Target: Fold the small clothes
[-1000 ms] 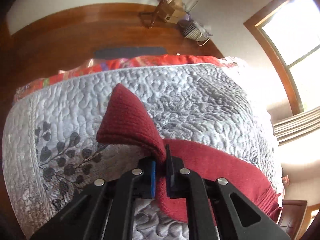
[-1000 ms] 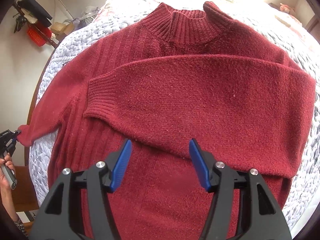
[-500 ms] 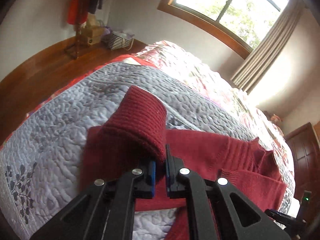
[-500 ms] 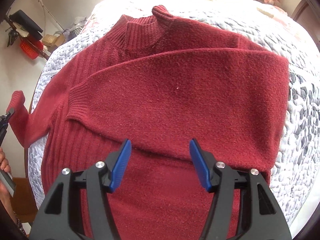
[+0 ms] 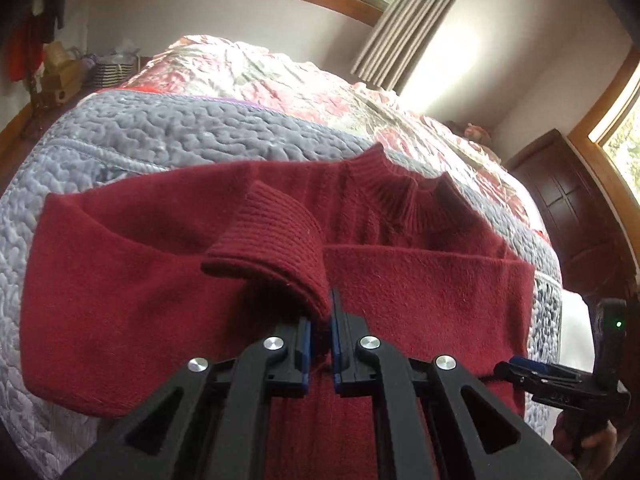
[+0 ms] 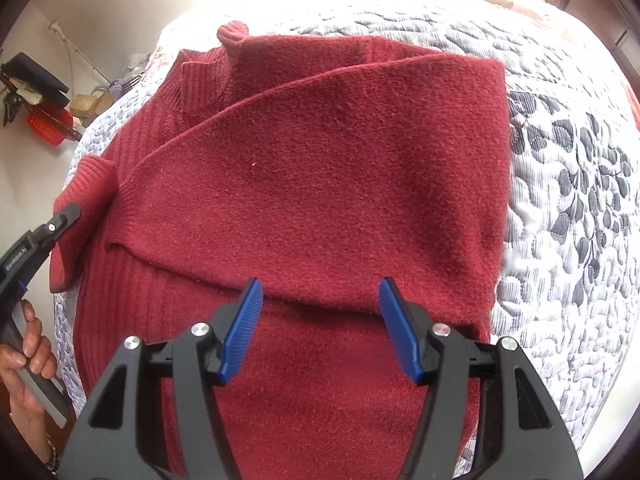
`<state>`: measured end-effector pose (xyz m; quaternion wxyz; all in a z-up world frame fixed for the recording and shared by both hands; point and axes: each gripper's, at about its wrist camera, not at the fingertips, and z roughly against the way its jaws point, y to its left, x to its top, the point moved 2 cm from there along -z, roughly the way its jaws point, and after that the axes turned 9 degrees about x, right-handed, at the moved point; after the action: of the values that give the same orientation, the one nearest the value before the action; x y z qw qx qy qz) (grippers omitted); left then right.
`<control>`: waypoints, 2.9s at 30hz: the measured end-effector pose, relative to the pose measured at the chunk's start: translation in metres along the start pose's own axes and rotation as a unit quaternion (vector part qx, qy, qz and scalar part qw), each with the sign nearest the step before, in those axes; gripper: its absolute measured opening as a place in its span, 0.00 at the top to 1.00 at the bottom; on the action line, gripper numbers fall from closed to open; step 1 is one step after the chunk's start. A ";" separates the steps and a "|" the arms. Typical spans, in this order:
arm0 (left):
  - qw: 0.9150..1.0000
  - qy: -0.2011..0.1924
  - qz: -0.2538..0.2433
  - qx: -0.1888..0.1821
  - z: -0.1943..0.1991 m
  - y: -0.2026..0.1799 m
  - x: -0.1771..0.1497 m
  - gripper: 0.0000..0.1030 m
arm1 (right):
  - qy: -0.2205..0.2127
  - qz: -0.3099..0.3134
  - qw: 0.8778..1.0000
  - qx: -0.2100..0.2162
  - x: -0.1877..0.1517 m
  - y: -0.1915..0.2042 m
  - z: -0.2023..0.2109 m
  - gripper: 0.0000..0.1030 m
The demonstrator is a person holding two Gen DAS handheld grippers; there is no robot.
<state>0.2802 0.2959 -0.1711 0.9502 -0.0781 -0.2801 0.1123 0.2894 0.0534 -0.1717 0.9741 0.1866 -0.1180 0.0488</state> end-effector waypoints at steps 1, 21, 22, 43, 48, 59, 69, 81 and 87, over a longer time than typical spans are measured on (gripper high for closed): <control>1.000 0.013 -0.014 -0.001 -0.009 -0.007 -0.005 0.89 | 0.001 -0.002 1.000 0.003 0.000 -0.002 -0.001 0.41; 0.985 0.033 0.041 0.163 0.043 0.150 -0.013 0.33 | 0.052 0.069 0.992 0.090 0.041 0.110 -0.055 0.41; 0.983 0.041 0.047 0.175 0.040 0.157 -0.014 0.33 | 0.056 0.067 0.991 0.097 0.043 0.115 -0.061 0.41; 0.982 0.019 0.094 0.164 0.055 0.176 0.006 0.32 | -0.002 0.045 0.985 0.166 0.067 0.082 0.013 0.94; 0.985 0.028 0.067 0.158 0.034 0.146 0.008 0.32 | -0.027 0.022 0.992 0.121 0.057 0.026 0.044 0.94; 0.986 0.063 0.008 0.156 -0.022 0.091 0.016 0.31 | -0.031 -0.055 0.995 0.071 0.028 -0.066 0.039 0.94; 0.982 0.073 -0.035 0.172 -0.037 0.070 0.018 0.31 | -0.024 -0.077 0.993 0.084 0.024 -0.089 0.024 0.58; 0.978 0.072 -0.068 0.183 -0.055 0.052 0.018 0.28 | -0.042 -0.067 0.995 0.067 0.049 -0.101 0.025 0.89; 0.981 0.086 -0.030 0.170 -0.053 0.062 0.016 0.25 | -0.034 -0.097 0.992 0.070 0.044 -0.107 0.023 0.79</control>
<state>0.3117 0.3556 -0.2200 0.9730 0.0840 -0.1767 0.1227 0.3423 -0.0521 -0.1778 0.9544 0.2659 -0.1285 -0.0438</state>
